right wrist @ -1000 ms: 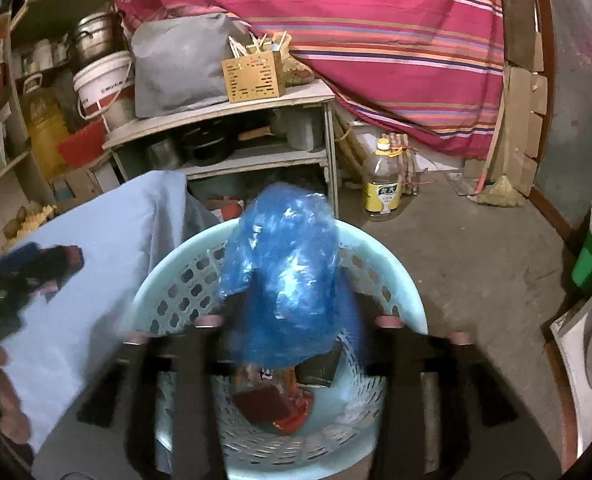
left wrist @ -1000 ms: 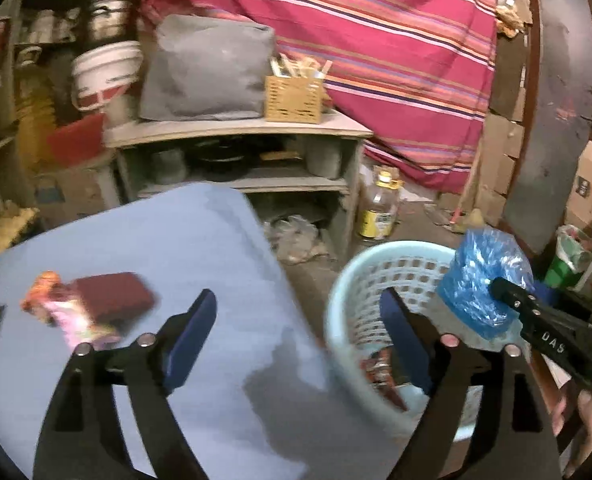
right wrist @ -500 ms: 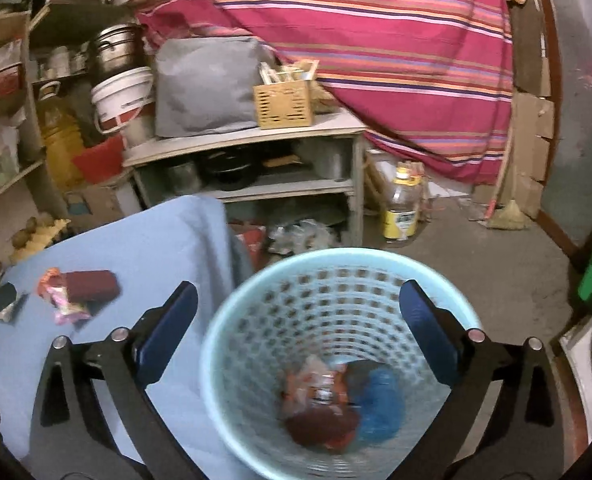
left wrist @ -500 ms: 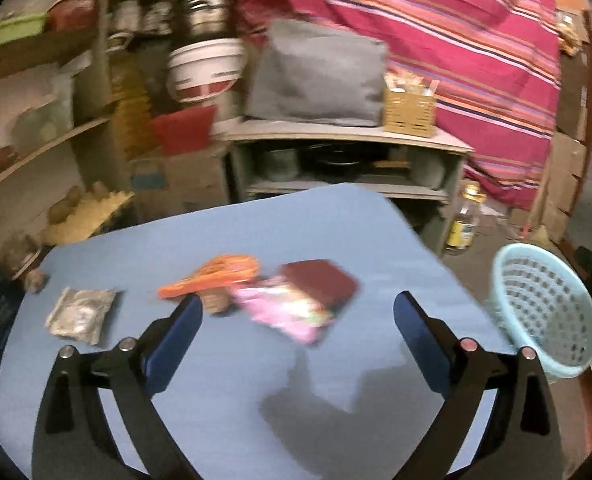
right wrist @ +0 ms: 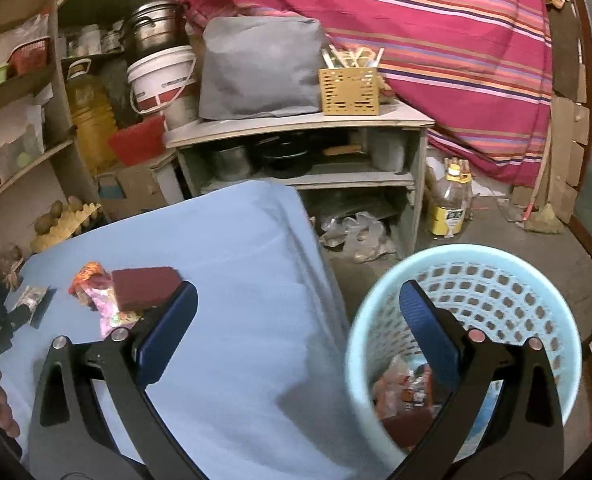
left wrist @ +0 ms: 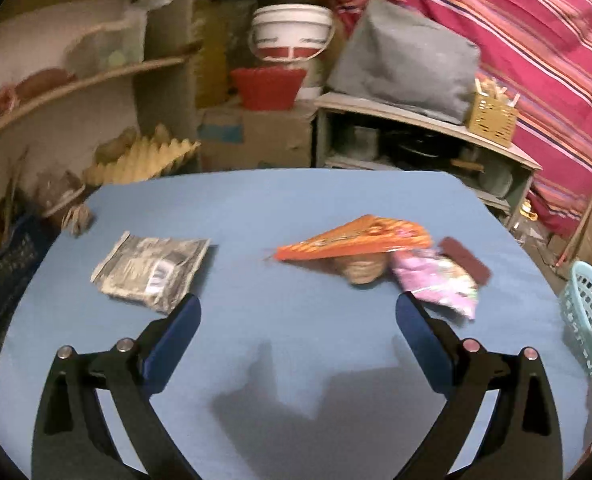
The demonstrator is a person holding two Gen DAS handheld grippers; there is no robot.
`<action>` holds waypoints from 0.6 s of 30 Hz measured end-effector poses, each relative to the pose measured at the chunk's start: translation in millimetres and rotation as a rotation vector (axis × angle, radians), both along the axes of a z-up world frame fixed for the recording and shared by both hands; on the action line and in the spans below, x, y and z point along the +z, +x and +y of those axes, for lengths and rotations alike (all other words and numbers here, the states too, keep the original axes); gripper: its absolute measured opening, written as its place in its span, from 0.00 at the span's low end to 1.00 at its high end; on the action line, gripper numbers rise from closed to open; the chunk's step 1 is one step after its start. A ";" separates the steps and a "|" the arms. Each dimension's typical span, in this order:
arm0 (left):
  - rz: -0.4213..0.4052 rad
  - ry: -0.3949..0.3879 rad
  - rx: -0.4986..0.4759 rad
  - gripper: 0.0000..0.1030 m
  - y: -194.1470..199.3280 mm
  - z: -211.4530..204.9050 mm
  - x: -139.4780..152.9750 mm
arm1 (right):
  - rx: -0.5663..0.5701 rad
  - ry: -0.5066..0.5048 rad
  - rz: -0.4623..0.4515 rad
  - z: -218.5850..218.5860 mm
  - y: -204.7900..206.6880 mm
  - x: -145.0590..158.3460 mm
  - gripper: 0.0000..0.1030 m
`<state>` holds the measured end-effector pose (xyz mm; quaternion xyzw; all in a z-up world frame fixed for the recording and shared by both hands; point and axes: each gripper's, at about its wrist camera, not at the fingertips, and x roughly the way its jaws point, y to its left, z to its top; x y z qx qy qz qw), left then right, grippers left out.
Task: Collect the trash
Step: 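Move both open tools back over the table, then grasp the maroon scouring pad with the right tool and lift it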
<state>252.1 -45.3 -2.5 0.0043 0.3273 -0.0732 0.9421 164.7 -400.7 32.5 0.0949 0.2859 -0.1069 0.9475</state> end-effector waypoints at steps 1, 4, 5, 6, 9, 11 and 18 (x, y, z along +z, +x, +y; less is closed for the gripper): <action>-0.004 0.009 0.016 0.93 1.3 6.5 -1.3 | 0.006 -0.005 0.002 5.5 3.7 -0.8 0.96; -0.027 0.047 0.053 0.93 2.3 19.1 -1.0 | 0.023 -0.017 0.015 18.1 13.8 -4.2 0.96; -0.028 0.045 0.059 0.94 3.2 23.3 -1.2 | 0.031 -0.019 0.020 22.1 16.8 -5.4 0.96; -0.023 0.037 0.062 0.94 4.7 28.2 -1.3 | 0.037 -0.023 0.024 25.7 19.8 -6.3 0.96; -0.018 0.024 0.066 0.94 7.9 35.2 -1.3 | 0.055 -0.027 0.031 36.3 28.2 -8.1 0.96; -0.021 0.036 0.067 0.95 9.8 36.2 -0.5 | 0.066 -0.032 0.036 43.3 34.0 -9.7 0.96; -0.020 0.062 0.082 0.95 23.0 42.7 -4.7 | 0.104 -0.056 0.050 63.3 50.5 -14.5 0.96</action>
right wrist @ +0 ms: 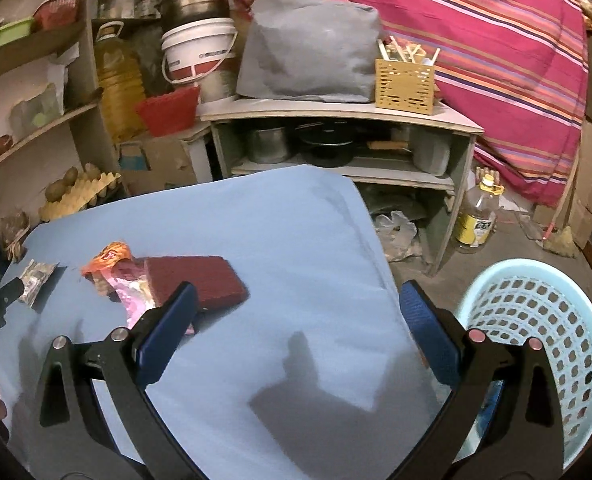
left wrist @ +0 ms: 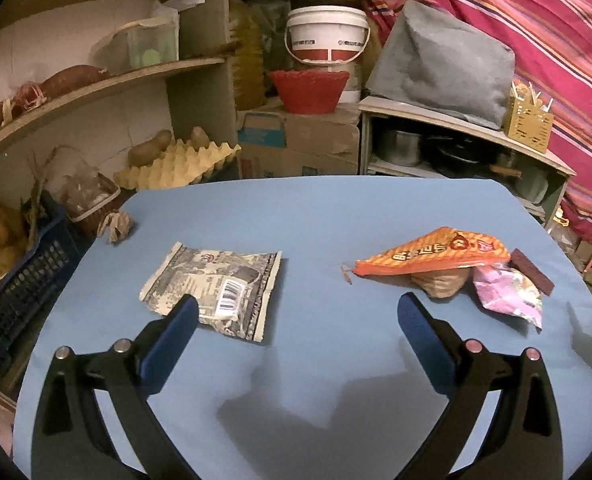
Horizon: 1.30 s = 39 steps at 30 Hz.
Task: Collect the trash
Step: 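Grasp the maroon scouring pad with the right tool and lift it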
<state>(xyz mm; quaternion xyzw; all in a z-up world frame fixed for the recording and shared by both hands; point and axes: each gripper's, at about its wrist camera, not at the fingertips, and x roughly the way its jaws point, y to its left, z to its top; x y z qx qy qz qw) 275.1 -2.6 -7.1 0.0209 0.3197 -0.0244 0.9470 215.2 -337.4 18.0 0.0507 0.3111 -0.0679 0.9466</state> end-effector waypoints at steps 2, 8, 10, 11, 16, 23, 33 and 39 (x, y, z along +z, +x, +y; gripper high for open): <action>0.005 -0.001 0.003 0.95 4.6 1.5 -1.9 | 0.012 -0.006 0.005 4.2 4.6 -1.8 0.96; 0.019 -0.009 0.008 0.95 20.0 2.9 -4.9 | 0.057 -0.021 0.038 21.6 24.7 -11.9 0.96; 0.023 -0.019 0.009 0.95 25.6 3.5 -4.7 | 0.083 -0.019 0.042 31.1 31.2 -13.0 0.96; 0.023 -0.023 0.010 0.95 27.8 3.7 -4.3 | 0.099 -0.027 0.044 38.7 34.8 -13.4 0.96; 0.028 -0.019 0.005 0.95 33.6 1.4 -5.5 | 0.153 -0.113 0.091 69.9 46.9 -24.0 0.95; 0.046 -0.036 0.014 0.95 41.1 6.7 -7.6 | 0.159 -0.150 0.129 78.5 60.1 -36.8 0.85; 0.050 -0.031 0.008 0.95 44.4 7.2 -8.6 | 0.227 -0.086 0.183 73.4 66.2 -45.8 0.47; 0.045 -0.012 -0.011 0.95 42.6 0.3 -9.3 | 0.210 -0.050 0.155 53.0 57.2 -34.8 0.34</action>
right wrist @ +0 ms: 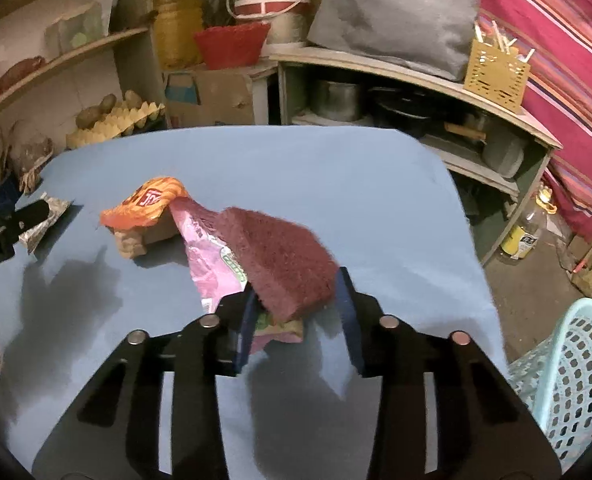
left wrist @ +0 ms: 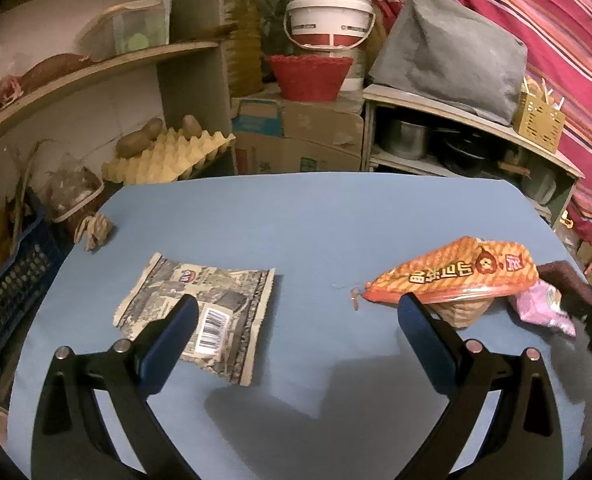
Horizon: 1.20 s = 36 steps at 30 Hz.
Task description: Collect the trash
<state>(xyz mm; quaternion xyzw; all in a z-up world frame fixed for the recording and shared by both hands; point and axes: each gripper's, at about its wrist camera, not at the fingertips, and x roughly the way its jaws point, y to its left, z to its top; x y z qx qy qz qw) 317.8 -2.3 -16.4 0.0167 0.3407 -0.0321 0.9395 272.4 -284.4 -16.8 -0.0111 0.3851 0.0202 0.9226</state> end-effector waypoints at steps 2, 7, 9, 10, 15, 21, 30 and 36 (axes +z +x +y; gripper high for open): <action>-0.003 0.006 -0.015 0.95 -1.4 -4.9 0.3 | -0.006 0.027 -0.006 -8.4 -3.0 3.1 0.30; 0.002 0.005 -0.068 0.95 -4.4 -20.1 -0.4 | -0.027 0.074 -0.039 -26.7 -12.1 9.5 0.24; 0.004 0.006 -0.085 0.95 -5.9 -25.6 -0.7 | -0.027 0.102 -0.055 -31.5 -15.3 12.9 0.21; 0.007 0.007 -0.095 0.95 -6.7 -29.4 -1.2 | -0.027 0.107 -0.062 -33.0 -16.6 14.4 0.21; 0.009 0.011 -0.120 0.95 -8.4 -41.2 -0.8 | -0.023 0.146 -0.088 -39.0 -21.3 22.5 0.20; 0.001 0.027 -0.175 0.95 -6.2 -56.2 -0.5 | -0.019 0.141 -0.093 -41.3 -25.4 24.9 0.20; 0.059 0.076 -0.196 0.95 4.4 -57.5 -19.6 | -0.039 0.175 -0.088 -54.2 -26.1 22.7 0.20; 0.047 0.124 -0.197 0.95 15.8 -59.4 -25.4 | -0.028 0.171 -0.079 -53.5 -22.5 19.9 0.20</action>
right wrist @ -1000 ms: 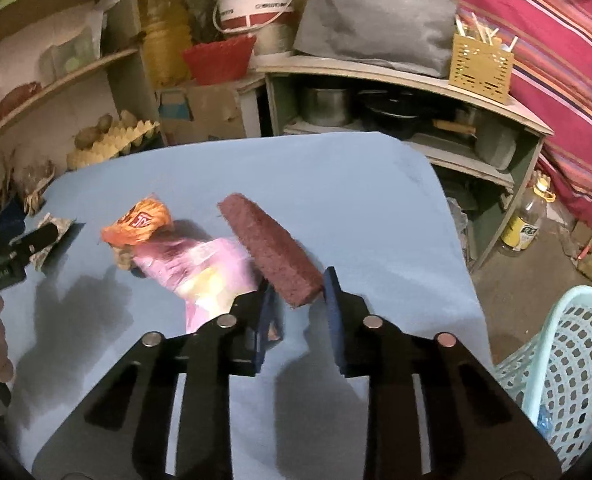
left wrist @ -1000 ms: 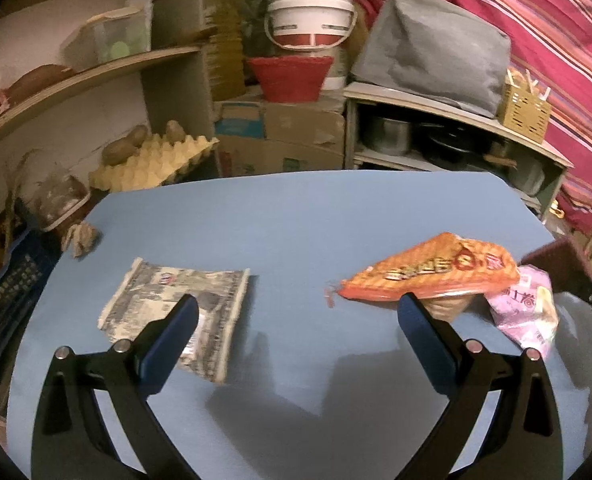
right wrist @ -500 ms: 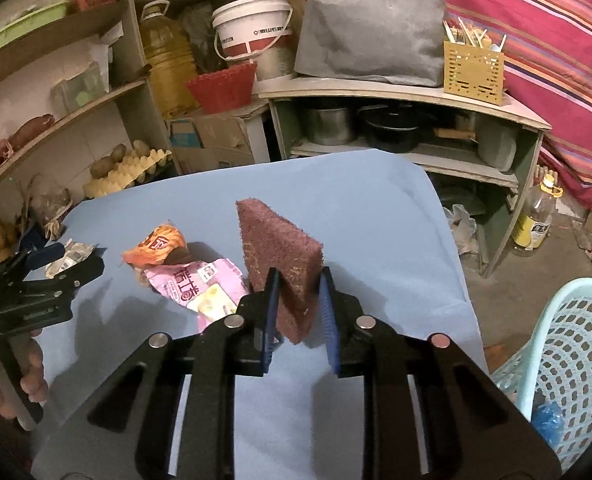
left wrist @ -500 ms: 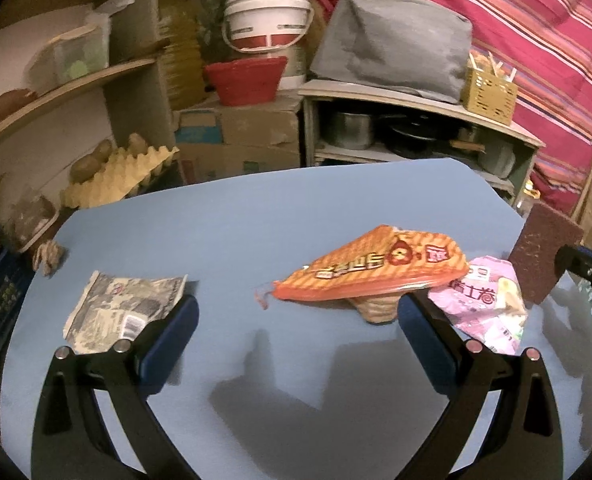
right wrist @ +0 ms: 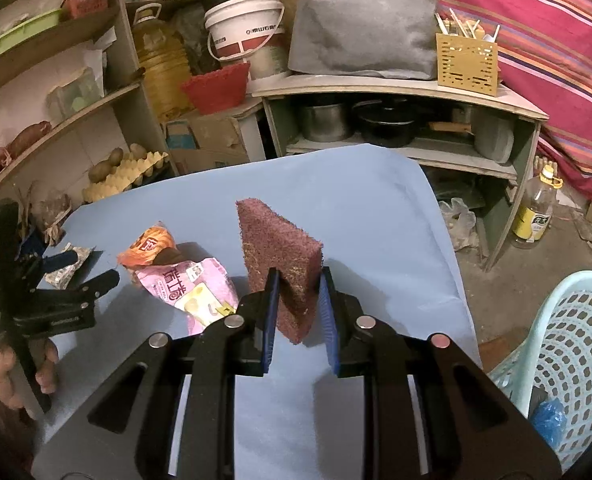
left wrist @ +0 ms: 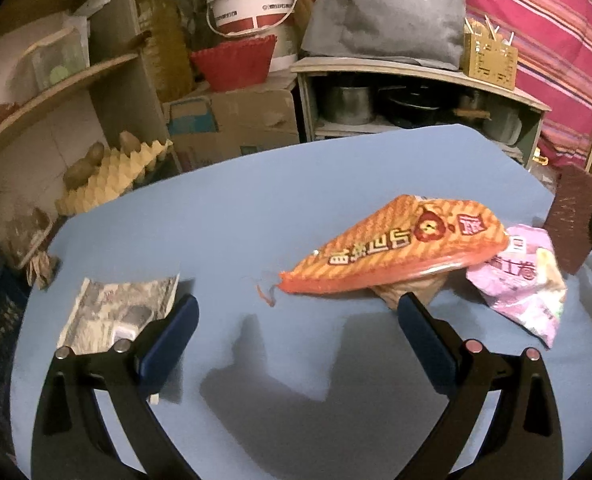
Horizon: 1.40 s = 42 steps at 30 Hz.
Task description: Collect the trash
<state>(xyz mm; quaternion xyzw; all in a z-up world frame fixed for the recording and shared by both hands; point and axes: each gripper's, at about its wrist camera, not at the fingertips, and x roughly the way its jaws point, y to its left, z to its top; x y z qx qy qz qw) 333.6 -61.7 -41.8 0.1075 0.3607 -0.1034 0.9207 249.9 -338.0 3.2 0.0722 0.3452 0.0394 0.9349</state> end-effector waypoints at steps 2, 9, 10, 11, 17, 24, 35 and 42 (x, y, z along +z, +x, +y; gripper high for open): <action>-0.002 0.014 -0.003 0.95 3.3 0.1 -2.6 | 0.001 -0.002 0.004 0.1 1.7 -1.3 0.20; 0.002 -0.017 -0.035 0.81 12.4 3.4 -4.3 | 0.007 0.001 0.007 -0.6 5.9 -3.0 0.20; 0.013 -0.021 -0.053 0.77 13.6 1.7 -5.3 | 0.009 0.000 0.007 0.4 7.2 -3.1 0.20; 0.022 -0.022 -0.065 0.71 14.1 0.1 -6.7 | 0.012 -0.003 0.008 1.5 7.7 -3.3 0.20; 0.060 -0.052 -0.137 0.21 14.4 -6.0 -9.1 | 0.031 -0.009 0.009 6.7 10.5 -4.1 0.20; 0.024 -0.121 -0.146 0.05 7.6 -1.2 7.3 | 0.025 -0.003 -0.004 4.2 6.8 -1.3 0.20; 0.034 -0.122 -0.054 0.06 10.9 11.4 13.6 | -0.050 0.054 0.030 -26.6 -3.9 -1.8 0.20; 0.077 -0.154 -0.027 0.06 12.7 16.2 11.1 | -0.115 0.092 0.077 -49.2 -1.6 -15.9 0.24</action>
